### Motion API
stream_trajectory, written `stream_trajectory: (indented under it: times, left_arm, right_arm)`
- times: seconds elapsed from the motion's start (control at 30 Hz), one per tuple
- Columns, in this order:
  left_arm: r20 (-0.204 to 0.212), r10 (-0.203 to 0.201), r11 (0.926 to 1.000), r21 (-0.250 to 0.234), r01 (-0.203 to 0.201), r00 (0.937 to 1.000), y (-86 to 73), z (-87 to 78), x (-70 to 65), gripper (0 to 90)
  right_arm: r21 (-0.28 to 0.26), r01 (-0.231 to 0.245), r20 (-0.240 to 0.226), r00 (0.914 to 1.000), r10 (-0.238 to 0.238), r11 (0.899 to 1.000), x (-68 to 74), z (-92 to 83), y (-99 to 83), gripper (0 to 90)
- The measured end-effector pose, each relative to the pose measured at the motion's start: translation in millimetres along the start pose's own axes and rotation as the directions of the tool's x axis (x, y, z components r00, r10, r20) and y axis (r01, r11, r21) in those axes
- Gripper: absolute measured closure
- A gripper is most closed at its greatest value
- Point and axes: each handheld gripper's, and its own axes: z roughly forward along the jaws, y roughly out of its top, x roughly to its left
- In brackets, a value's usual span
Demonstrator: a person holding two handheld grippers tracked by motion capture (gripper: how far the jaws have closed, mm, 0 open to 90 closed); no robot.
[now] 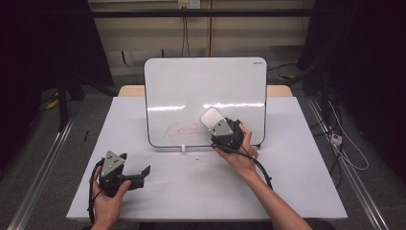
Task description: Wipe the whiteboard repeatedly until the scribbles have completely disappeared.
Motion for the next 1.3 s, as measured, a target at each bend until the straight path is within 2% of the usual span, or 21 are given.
stream_trajectory:
  times: [0.23, 0.4, 0.57, 0.63, 0.7, 0.77, 0.8, 0.87, 0.93, 1.1, 1.17, 1.3]
  left_arm:
    - [0.006, -0.004, 1.0000, 0.003, 0.004, 1.0000, -0.9, -0.9, 0.4, 5.3]
    - [0.003, -0.005, 1.0000, 0.001, 0.005, 1.0000, -1.2, -1.9, 1.3, 5.3]
    - [0.000, -0.006, 1.0000, 0.001, 0.006, 1.0000, -1.1, -2.1, 0.9, 5.3]
    - [0.000, -0.005, 1.0000, 0.002, 0.005, 1.0000, -1.2, -1.9, 1.1, 5.3]
    - [0.000, -0.009, 1.0000, 0.002, 0.009, 1.0000, -1.4, -1.4, 1.3, 5.3]
    - [-0.002, -0.005, 1.0000, 0.005, 0.005, 1.0000, -1.3, -1.0, 1.6, 5.3]
    - [-0.001, -0.005, 1.0000, 0.003, 0.005, 1.0000, -1.2, -0.6, 1.5, 5.3]
    - [-0.005, -0.006, 1.0000, 0.004, 0.007, 1.0000, -0.8, -0.1, 0.9, 5.3]
    - [-0.005, -0.003, 1.0000, 0.007, 0.003, 1.0000, -0.4, 0.3, 0.3, 5.3]
    - [-0.002, -0.002, 1.0000, 0.007, 0.002, 1.0000, -0.5, 0.0, -0.8, 5.3]
    - [-0.004, -0.005, 1.0000, 0.004, 0.005, 1.0000, -0.8, -0.6, 0.1, 5.3]
    - [-0.004, -0.008, 1.0000, 0.005, 0.008, 1.0000, -1.3, -1.1, 1.8, 5.3]
  right_arm:
    - [0.001, -0.012, -0.009, 0.9999, 0.012, 1.000, -5.5, 0.1, -0.9, 31.6]
    - [0.014, -0.081, 0.027, 0.9964, 0.080, 0.997, -26.2, -2.4, -5.5, 31.7]
    - [0.026, -0.118, 0.068, 0.9909, 0.116, 0.993, -49.8, -5.7, -10.5, 31.7]
    - [0.028, -0.125, 0.111, 0.9864, 0.121, 0.992, -61.3, -7.9, -13.3, 31.7]
    - [0.030, -0.147, 0.168, 0.9759, 0.140, 0.989, -76.1, -11.0, -18.5, 31.7]
    - [0.031, -0.198, 0.170, 0.9670, 0.190, 0.980, -90.2, -13.8, -25.9, 31.7]
    - [0.034, -0.207, 0.166, 0.9659, 0.199, 0.978, -92.7, -14.7, -28.9, 31.7]
    - [0.037, -0.188, 0.173, 0.9685, 0.178, 0.982, -87.7, -15.5, -30.7, 31.6]
    - [0.035, -0.182, 0.153, 0.9726, 0.175, 0.983, -80.6, -14.2, -29.3, 31.7]
    - [0.018, -0.141, 0.100, 0.9852, 0.139, 0.990, -50.4, -7.4, -14.8, 31.7]
    - [0.009, -0.137, 0.076, 0.9878, 0.136, 0.990, -38.7, -4.4, -9.6, 31.6]
    - [0.001, -0.129, 0.056, 0.9901, 0.128, 0.992, -18.7, -0.8, -1.8, 31.6]
